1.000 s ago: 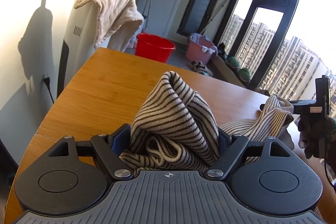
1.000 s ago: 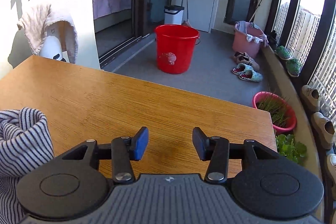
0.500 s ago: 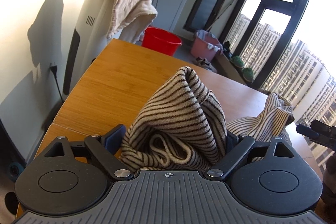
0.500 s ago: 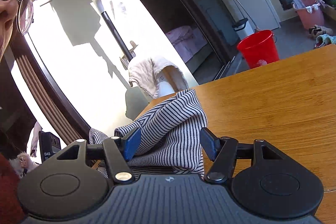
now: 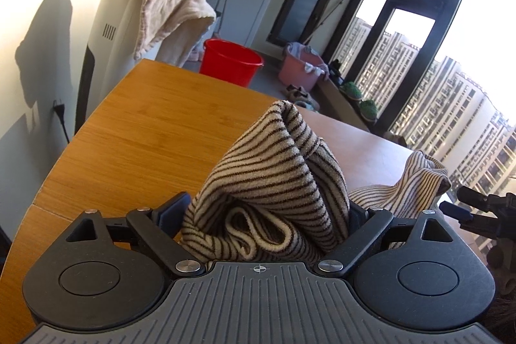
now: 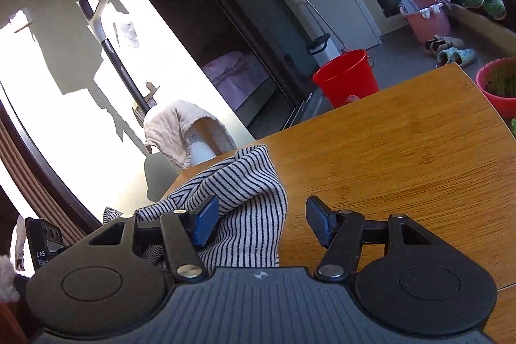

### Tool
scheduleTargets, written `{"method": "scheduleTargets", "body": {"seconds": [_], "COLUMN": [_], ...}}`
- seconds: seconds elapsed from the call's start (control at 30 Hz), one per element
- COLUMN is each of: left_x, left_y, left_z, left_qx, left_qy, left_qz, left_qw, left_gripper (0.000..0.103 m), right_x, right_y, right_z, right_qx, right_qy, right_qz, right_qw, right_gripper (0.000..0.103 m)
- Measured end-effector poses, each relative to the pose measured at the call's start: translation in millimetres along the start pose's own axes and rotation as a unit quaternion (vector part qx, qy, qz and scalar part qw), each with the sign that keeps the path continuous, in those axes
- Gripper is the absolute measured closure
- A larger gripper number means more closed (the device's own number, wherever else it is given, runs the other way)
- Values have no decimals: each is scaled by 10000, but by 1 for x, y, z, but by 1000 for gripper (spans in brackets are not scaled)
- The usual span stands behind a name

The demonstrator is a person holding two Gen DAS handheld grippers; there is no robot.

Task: Fold clothes
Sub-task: 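Grasp the folded shirt edge with the right gripper and fold it over again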

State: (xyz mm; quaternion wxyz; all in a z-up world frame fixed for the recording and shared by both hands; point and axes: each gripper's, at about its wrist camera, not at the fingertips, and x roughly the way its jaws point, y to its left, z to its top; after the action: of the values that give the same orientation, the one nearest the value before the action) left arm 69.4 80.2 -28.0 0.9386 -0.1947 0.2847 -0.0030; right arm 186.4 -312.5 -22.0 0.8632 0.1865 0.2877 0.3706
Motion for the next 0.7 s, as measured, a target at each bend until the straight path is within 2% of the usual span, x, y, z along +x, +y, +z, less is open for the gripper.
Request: {"method": "scheduleTargets", "body": {"seconds": [0.03, 0.1, 0.2, 0.27, 0.33, 0.4, 0.47, 0.53, 0.57, 0.6, 0.63, 0.67, 0.7], "left_x": [4, 8, 11, 10, 10, 10, 10, 9, 8, 8, 7, 6, 4], "left_y": [-4, -14, -23, -21, -20, -20, -19, -18, -18, -18, -19, -20, -21], "left_z": [1, 1, -1, -1, -2, -2, -1, -1, -1, -1, -2, -2, -2], "left_qx": [66, 239, 402, 352, 320, 314, 282, 260, 264, 281, 301, 318, 335], "left_qy": [1, -22, -75, -106, -87, -71, -65, -65, -76, -92, -112, -142, -181], "left_qz": [-30, -39, 9, 25, 30, 33, 8, -3, -2, 7, 18, 31, 50], "left_qw": [10000, 9997, 9992, 9993, 9994, 9995, 9996, 9996, 9996, 9996, 9995, 9994, 9993], "left_gripper": [8, 8, 9, 9, 8, 8, 8, 8, 8, 8, 8, 8, 7], "right_x": [0, 4, 17, 20, 21, 30, 43, 62, 71, 74, 77, 76, 73], "right_y": [9, 36, 81, 113, 145, 161, 175, 176, 177, 176, 175, 176, 179], "right_z": [2, 12, 22, 22, 17, 7, -6, -22, -30, -32, -35, -33, -32], "right_qx": [-269, -718, -1616, -2382, -3116, -3546, -3954, -4248, -4388, -4371, -4351, -4160, -4046], "right_qy": [-20, -48, 33, -18, 17, 289, 640, 868, 980, 999, 1019, 1041, 1054], "right_qz": [-138, -132, -268, -339, -207, -156, -145, -441, -587, -663, -737, -705, -696], "right_qw": [9995, 9973, 9865, 9706, 9500, 9344, 9162, 9000, 8913, 8914, 8916, 9006, 9057], "right_gripper": [47, 45, 40, 40, 35, 27, 26, 27, 29, 44, 52, 67, 76]}}
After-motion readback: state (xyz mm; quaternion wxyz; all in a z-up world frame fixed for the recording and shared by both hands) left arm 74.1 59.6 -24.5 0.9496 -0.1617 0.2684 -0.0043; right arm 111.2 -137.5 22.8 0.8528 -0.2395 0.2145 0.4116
